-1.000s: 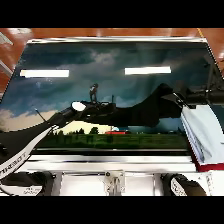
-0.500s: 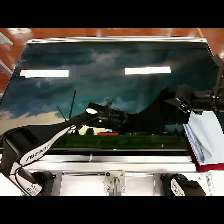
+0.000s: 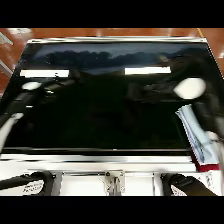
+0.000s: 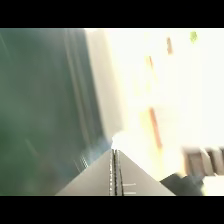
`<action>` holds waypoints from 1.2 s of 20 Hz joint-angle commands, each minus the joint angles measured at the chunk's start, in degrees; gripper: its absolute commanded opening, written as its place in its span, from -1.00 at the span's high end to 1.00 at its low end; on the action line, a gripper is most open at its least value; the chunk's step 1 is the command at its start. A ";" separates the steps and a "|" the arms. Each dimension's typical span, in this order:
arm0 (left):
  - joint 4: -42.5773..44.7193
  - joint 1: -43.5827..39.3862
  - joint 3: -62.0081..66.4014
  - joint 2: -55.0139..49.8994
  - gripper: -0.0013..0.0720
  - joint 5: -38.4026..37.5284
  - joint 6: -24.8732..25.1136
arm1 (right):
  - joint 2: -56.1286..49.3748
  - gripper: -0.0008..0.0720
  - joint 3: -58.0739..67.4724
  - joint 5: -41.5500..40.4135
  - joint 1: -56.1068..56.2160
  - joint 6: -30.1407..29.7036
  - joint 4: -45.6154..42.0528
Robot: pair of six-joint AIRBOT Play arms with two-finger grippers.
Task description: Fold the shirts.
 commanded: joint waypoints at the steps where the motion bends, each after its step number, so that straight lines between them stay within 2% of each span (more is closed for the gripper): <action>1: 10.43 12.61 -0.04 14.19 0.88 0.22 -2.91 | -13.68 0.83 0.00 -19.65 13.00 -0.17 5.53; 3: 12.00 17.16 -0.04 20.50 0.87 -1.88 -2.99 | -22.45 0.83 0.00 -31.12 18.47 -0.13 11.23; 4: 12.98 18.69 -0.04 22.97 0.88 -3.26 -3.89 | -25.94 0.75 0.00 -34.69 19.98 -0.13 15.28; 5: 14.64 19.78 -0.04 25.09 0.88 -4.63 -5.60 | -28.74 0.13 0.00 -36.96 20.74 -0.13 19.30; 6: 16.81 20.31 -0.04 26.84 0.87 -6.14 -6.80 | -30.25 -0.64 0.00 -37.48 20.76 -0.15 22.36; 7: 19.30 20.37 -0.07 28.00 0.87 -7.58 -7.76 | -30.58 -0.85 0.00 -36.96 20.20 -0.17 23.23; 10: 25.35 20.31 -0.20 29.09 0.87 -12.35 -10.73 | -26.23 -0.85 0.00 -28.02 14.71 -5.70 20.28; 13: 28.06 20.26 -0.22 28.96 0.87 -12.74 -10.93 | -18.43 -0.85 0.00 -11.87 5.20 -6.54 5.16; 16: 28.46 20.26 -0.22 28.96 0.87 -12.72 -10.93 | -11.78 -0.84 -0.02 11.47 -4.68 -0.50 -17.77; 17: 28.46 20.26 -0.22 28.96 0.87 -12.74 -10.91 | -11.06 -0.84 -0.35 17.40 -7.06 1.51 -23.34; 18: 28.46 20.24 -0.22 28.96 0.87 -12.74 -10.93 | -10.71 -0.85 -1.77 20.37 -9.35 2.49 -24.79; 20: 28.46 20.26 -0.22 28.96 0.87 -12.74 -10.93 | -10.78 -0.85 -6.80 18.27 -11.98 2.58 -18.43; 22: 28.46 20.26 -0.22 28.96 0.87 -12.92 -10.93 | -10.78 -0.85 -13.51 9.09 -11.85 2.45 -10.58; 24: 28.46 20.26 -0.22 28.96 0.87 -13.33 -10.93 | -10.78 -0.85 -19.32 1.42 -11.26 2.23 -6.40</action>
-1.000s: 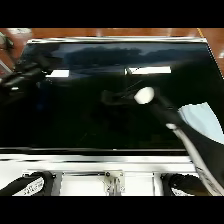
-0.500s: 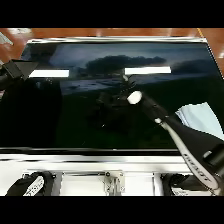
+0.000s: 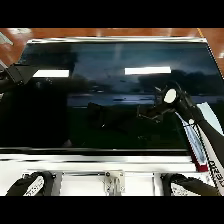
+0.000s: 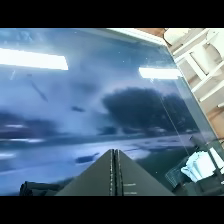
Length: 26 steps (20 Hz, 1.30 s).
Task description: Fold the shirts.
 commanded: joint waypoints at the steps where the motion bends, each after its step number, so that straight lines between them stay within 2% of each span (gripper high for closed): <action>1: 0.22 0.02 -0.02 0.04 0.87 -0.50 -0.07 | 0.39 -0.85 -9.09 -8.37 -1.09 0.72 5.22; 3: 0.20 0.02 -0.02 0.04 0.87 -0.48 -0.07 | -0.76 -0.85 -11.80 -11.15 -1.18 0.61 7.67; 7: 0.20 -0.46 -0.02 0.04 0.87 -0.46 -0.09 | -4.61 -0.85 -12.07 -17.03 0.76 -9.09 21.07; 10: 0.17 -1.09 -0.02 0.04 0.87 -0.46 -0.13 | -7.15 -0.84 -12.07 -18.84 0.94 -11.61 26.91; 11: 0.17 -1.29 -0.02 0.04 0.87 -0.46 -0.52 | -7.67 -0.67 -12.07 -18.95 0.94 -11.93 27.98; 13: -0.02 -1.27 -0.02 0.07 0.87 -0.44 -1.14 | -8.26 -0.07 -12.07 -19.06 0.98 -14.08 30.67; 15: -0.02 -1.29 -0.02 0.07 0.87 -0.46 -2.49 | -8.35 0.84 -12.00 -19.58 0.94 -17.33 33.33; 17: 0.02 -1.27 -0.02 0.04 0.87 -0.44 -2.45 | -8.35 0.82 -11.45 -19.45 0.57 -22.12 35.89; 19: 0.02 -1.27 -0.02 0.04 0.87 -0.44 -2.45 | -7.91 0.83 -8.00 -14.08 -0.68 -26.58 36.59; 21: 0.02 -1.27 -0.02 0.04 0.87 -0.42 -2.40 | -5.68 0.83 -1.99 -7.54 -3.65 -28.26 36.44; 23: 0.04 -1.27 -0.02 -0.02 0.87 -0.37 -2.38 | -2.16 0.83 6.05 -2.49 -8.15 -26.51 36.50; 26: 0.04 -1.27 -0.02 -0.28 0.87 -0.37 -2.38 | 1.53 0.83 19.96 2.60 -17.94 -19.19 35.08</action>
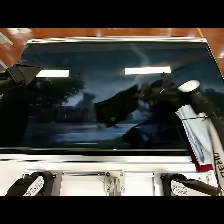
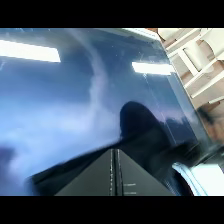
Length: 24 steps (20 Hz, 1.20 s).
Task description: Fold the shirts.
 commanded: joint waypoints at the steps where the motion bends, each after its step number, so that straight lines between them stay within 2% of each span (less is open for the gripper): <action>1: 0.02 -0.02 -0.02 -0.17 0.87 0.02 -0.07 | 3.43 0.83 15.61 8.13 -11.19 7.17 -2.80; 4: 0.02 -0.02 -0.02 -0.17 0.87 -0.07 -0.07 | 3.45 0.83 25.53 12.90 -23.32 13.49 -8.26; 9: 0.02 -0.02 -0.02 -0.17 0.87 -0.09 -0.07 | 3.45 0.83 30.80 18.21 -43.95 16.17 -8.87; 12: 0.02 -0.02 -0.02 -0.17 0.87 -0.09 -0.09 | 3.45 0.83 30.77 24.24 -51.78 18.84 -18.64; 16: 0.02 -0.02 -0.02 -0.17 0.87 -0.09 -0.09 | 3.41 0.83 30.73 32.15 -56.17 21.62 -33.83; 21: 0.02 -0.02 -0.02 -0.20 0.87 -0.09 -0.09 | 3.41 0.83 30.14 34.12 -57.75 22.86 -46.86; 24: 0.02 -0.02 -0.02 -0.22 0.87 -0.07 -0.09 | 3.41 0.83 23.52 34.91 -57.77 22.60 -50.66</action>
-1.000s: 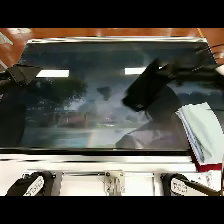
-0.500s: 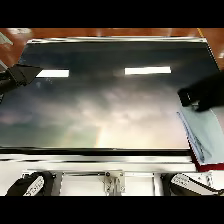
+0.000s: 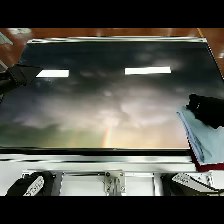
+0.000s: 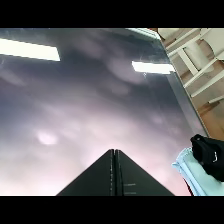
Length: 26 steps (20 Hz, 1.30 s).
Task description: Fold the shirts.
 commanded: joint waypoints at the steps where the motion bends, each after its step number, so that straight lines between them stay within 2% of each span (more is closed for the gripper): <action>1: 0.00 -0.02 -0.02 -0.02 0.87 0.02 0.02 | -0.02 0.83 -7.87 1.64 -0.44 0.39 -6.62; 6: -0.02 -0.02 -0.02 -0.02 0.87 0.04 -0.17 | 0.52 0.83 -23.47 -2.80 -0.46 0.66 -10.27; 8: -0.02 -0.02 -0.02 -0.02 0.87 0.04 -0.79 | 0.57 0.78 -26.23 -4.83 -0.46 3.39 -12.17; 11: -0.02 -0.02 -0.02 -0.04 0.87 0.22 -1.03 | 0.72 0.74 -26.82 -5.03 -0.44 6.71 -20.02; 12: 0.00 -0.02 -0.02 -0.04 0.87 0.79 -1.01 | 0.87 0.16 -26.64 -2.99 -0.44 5.90 -22.23; 13: 0.04 -0.02 -0.02 -0.22 0.87 1.99 -1.01 | 1.11 -0.43 -26.23 -0.20 -0.44 2.19 -23.17; 14: 0.04 -0.02 -0.02 -0.66 0.87 3.65 -1.01 | 1.49 -0.50 -25.38 2.95 -0.26 -1.14 -23.54; 17: 0.00 -0.09 -0.02 -3.52 0.87 5.57 -1.03 | 3.80 -0.50 -21.42 10.97 0.70 -2.03 -28.50; 19: 0.26 -1.33 0.00 -5.46 0.87 5.62 -0.98 | 6.86 -0.46 -17.29 12.76 0.70 -3.08 -28.33; 20: 1.84 -2.43 0.04 -6.14 0.87 5.62 -0.98 | 8.24 -0.11 -14.60 12.46 0.68 -3.58 -27.56; 21: 6.54 -4.33 0.20 -6.60 0.88 5.64 -1.03 | 9.42 0.45 -11.06 10.40 0.68 -4.85 -23.61; 22: 13.07 -6.73 0.33 -6.80 0.88 5.73 -2.03 | 9.92 0.41 -7.19 8.41 0.70 -5.07 -17.66; 23: 22.16 -9.79 0.35 -6.91 0.88 6.29 -7.26 | 9.90 0.09 -3.13 5.70 0.70 -5.20 -8.33; 24: 31.89 -12.74 0.68 -7.30 0.88 6.16 -13.73 | 9.97 -0.05 0.07 0.79 0.70 -5.55 4.55; 25: 42.75 -16.17 1.22 -8.00 0.88 5.57 -20.94 | 9.99 -0.05 1.88 -5.03 1.73 -5.60 16.37; 26: 51.63 -19.15 1.99 -9.01 0.88 4.26 -26.32 | 10.03 -0.05 2.78 -8.70 4.17 -6.27 23.32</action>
